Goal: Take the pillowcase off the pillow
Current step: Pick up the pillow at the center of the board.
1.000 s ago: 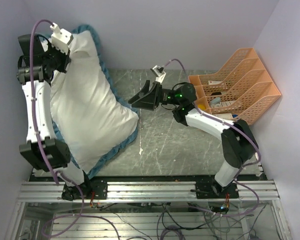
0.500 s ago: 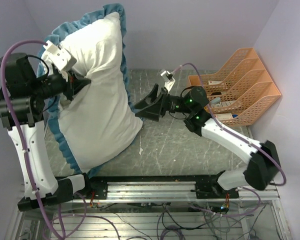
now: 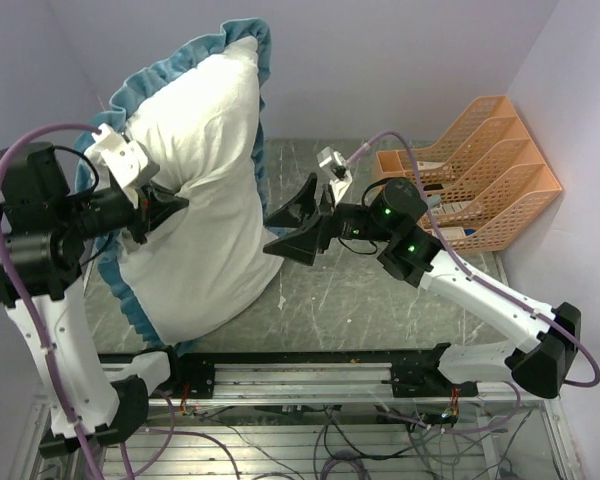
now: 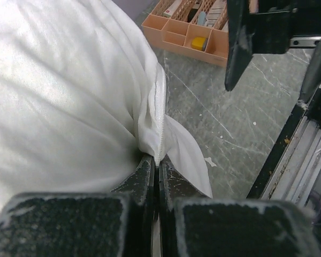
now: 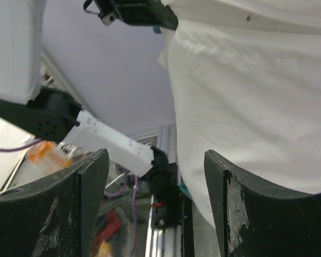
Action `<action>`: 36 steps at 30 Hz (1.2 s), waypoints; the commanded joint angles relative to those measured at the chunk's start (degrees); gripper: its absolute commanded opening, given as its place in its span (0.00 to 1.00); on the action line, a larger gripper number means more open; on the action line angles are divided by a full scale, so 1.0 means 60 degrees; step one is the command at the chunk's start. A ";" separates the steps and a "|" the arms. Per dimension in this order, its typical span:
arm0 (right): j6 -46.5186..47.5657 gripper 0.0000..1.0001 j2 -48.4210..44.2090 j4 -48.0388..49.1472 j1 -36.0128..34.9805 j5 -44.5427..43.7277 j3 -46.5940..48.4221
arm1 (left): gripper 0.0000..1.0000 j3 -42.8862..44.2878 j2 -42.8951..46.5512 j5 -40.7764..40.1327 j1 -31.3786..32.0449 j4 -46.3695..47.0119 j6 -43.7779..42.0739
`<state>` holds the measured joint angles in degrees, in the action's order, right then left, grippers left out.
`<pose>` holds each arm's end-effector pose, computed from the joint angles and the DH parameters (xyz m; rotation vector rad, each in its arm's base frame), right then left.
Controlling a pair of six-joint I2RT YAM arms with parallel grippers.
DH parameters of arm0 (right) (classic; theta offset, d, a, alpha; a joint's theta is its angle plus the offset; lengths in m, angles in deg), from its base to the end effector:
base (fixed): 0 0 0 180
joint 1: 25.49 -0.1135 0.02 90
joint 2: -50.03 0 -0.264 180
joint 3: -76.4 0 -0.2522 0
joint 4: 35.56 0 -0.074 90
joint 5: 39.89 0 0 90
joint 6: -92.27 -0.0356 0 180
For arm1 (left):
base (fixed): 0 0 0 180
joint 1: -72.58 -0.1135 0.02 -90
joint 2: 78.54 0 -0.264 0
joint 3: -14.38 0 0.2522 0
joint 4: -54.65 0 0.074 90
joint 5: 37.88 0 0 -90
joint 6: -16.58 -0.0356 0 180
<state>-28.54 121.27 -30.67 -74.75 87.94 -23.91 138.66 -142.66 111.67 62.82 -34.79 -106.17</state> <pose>0.1688 0.2294 0.4241 -0.8575 1.3378 1.5688 0.1141 -0.0115 0.5248 0.9299 1.6092 -0.5654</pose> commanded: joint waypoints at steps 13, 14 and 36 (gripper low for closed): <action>-0.1186 0.71 -0.0225 0.2195 0.0234 0.3109 -0.0497 | 0.07 0.0798 0.1047 0.0816 0.0114 -0.1663 -0.0765; -0.1205 0.71 -0.0239 0.2232 0.0252 0.3147 -0.0507 | 0.07 0.0832 0.1073 0.0826 0.0125 -0.1681 -0.0745; 0.2843 0.80 0.0716 0.0047 0.0038 -0.2349 0.1041 | 0.07 0.0475 0.1517 0.0729 0.0282 -0.1490 -0.0426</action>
<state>-16.36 124.18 -33.29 -70.88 82.71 -17.83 141.85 -134.97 113.48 64.07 -45.70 -109.65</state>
